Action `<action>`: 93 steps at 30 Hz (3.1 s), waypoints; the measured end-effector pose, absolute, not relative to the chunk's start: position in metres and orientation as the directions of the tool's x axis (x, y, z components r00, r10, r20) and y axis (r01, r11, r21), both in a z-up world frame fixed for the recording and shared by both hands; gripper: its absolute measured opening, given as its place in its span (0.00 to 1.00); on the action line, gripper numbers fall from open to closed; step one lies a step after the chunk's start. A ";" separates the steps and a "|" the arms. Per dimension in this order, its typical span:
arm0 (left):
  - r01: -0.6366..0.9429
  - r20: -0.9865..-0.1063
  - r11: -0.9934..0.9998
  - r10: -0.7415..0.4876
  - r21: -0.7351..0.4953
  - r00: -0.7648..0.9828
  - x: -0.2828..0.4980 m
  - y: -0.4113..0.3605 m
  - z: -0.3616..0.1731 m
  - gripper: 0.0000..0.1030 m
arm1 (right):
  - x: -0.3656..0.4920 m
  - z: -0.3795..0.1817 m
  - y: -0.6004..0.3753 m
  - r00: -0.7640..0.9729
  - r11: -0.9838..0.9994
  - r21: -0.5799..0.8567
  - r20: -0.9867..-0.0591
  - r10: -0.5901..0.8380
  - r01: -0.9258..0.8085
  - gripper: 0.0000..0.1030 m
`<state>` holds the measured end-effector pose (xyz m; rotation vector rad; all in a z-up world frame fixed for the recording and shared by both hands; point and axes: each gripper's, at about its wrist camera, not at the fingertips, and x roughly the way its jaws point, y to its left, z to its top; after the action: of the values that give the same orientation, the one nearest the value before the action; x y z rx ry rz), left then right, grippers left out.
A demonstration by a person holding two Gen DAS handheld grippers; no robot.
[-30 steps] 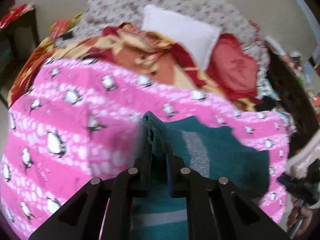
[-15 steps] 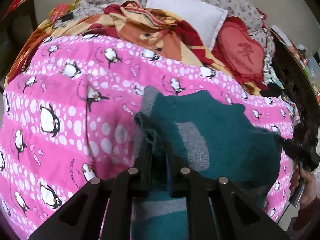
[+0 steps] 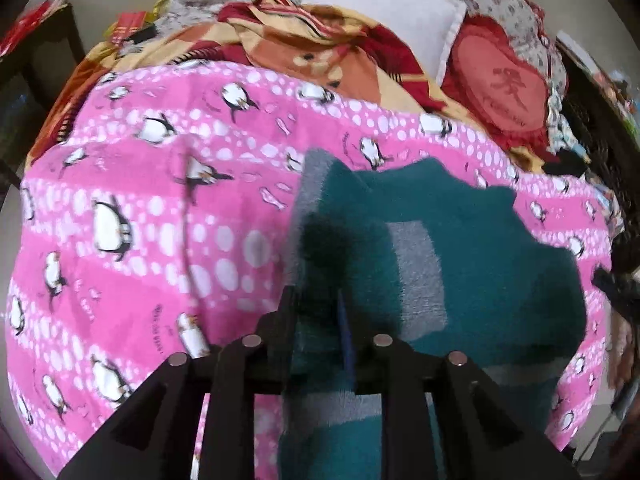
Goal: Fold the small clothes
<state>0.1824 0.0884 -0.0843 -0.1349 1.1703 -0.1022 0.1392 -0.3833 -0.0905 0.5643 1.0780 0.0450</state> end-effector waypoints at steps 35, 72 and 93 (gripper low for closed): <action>0.126 -0.870 0.955 -0.298 -0.270 0.392 0.186 -0.018 -0.097 0.42 | 0.131 -0.118 -0.214 0.386 0.900 0.433 -0.821 0.420 -0.058 0.13; 0.078 -0.891 0.991 -0.136 -0.113 0.434 0.177 0.036 -0.116 0.49 | 0.108 -0.140 -0.192 0.358 0.947 0.302 -0.877 0.320 -0.107 0.12; -0.074 -0.938 0.956 -0.262 -0.285 0.226 -0.018 0.116 -0.116 0.78 | -0.087 -0.149 -0.316 0.090 0.931 0.365 -0.928 0.362 0.021 0.50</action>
<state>-0.0179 0.1156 -0.1163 -0.2944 1.3422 -0.1326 -0.0872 -0.3156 -0.1491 0.3184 1.4655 0.2592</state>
